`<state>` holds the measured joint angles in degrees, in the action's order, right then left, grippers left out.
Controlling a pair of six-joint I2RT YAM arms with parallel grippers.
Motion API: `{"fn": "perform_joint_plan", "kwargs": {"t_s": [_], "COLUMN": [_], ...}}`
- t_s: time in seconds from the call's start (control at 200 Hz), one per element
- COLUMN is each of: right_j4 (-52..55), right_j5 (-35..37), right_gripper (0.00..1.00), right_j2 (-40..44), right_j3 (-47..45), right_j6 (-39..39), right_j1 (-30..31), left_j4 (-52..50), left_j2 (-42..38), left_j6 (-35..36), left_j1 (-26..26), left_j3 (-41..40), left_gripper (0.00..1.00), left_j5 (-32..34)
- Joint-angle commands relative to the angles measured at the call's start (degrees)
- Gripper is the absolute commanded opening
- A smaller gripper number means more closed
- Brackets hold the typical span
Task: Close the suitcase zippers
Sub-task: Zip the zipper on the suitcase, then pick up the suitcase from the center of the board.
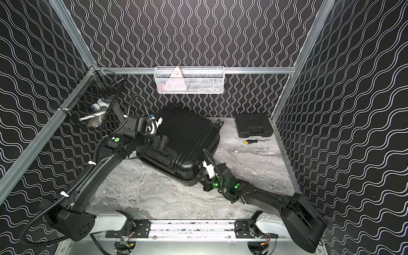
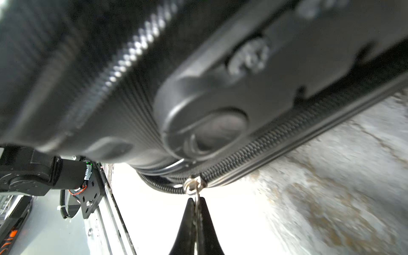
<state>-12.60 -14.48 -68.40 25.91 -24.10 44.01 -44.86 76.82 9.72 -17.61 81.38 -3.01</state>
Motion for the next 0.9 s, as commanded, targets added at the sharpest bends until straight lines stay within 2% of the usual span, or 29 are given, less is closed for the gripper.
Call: {"fn": "perform_joint_plan", "kwargs": {"t_s": [0.0, 0.15, 0.225, 0.34, 0.48, 0.621, 0.731, 0.836, 0.896], "right_j4": [3.8, 5.2, 5.0, 4.5, 5.1, 4.4, 3.7, 3.8, 4.0], "right_j5": [-0.1, -0.4, -0.3, -0.1, 0.2, 0.0, -0.1, -0.5, -0.6], "right_gripper": [0.0, 0.0, 0.0, 0.0, 0.0, 0.0, 0.0, 0.0, 0.0], "right_j2": [0.5, 0.2, 0.3, 0.3, 0.2, 0.5, 0.2, -0.2, -0.1], "right_j3": [-0.5, 0.1, 0.1, 0.1, 0.5, 0.0, -0.3, -0.2, 0.0], "right_j6": [0.4, 0.3, 0.1, -0.3, -0.2, -0.8, -1.2, -1.3, -1.2], "right_j1": [-1.2, -1.4, -1.4, -1.4, -1.5, -1.5, -1.5, -1.5, -1.5], "left_j4": [-5.7, -17.5, -22.7, -28.5, -26.8, -17.4, -15.7, -14.4, -14.1], "left_j2": [-0.2, 1.6, 3.7, 7.8, 9.6, 8.7, 8.9, 8.9, 9.0], "left_j6": [26.6, 48.8, 56.7, 64.3, 66.3, 65.0, 66.3, 67.0, 66.9], "left_j1": [0.9, 4.2, 4.8, 4.8, 4.7, 4.2, 4.0, 3.9, 3.8], "left_j3": [-0.5, 4.5, 6.5, 9.1, 7.4, 2.2, 0.1, -1.4, -1.7], "left_gripper": [0.94, 0.91, 0.88, 0.78, 0.75, 0.76, 0.75, 0.68, 0.57], "left_j5": [-10.1, -24.5, -24.2, -22.0, -20.5, -13.0, -10.0, -9.6, -10.2]}}
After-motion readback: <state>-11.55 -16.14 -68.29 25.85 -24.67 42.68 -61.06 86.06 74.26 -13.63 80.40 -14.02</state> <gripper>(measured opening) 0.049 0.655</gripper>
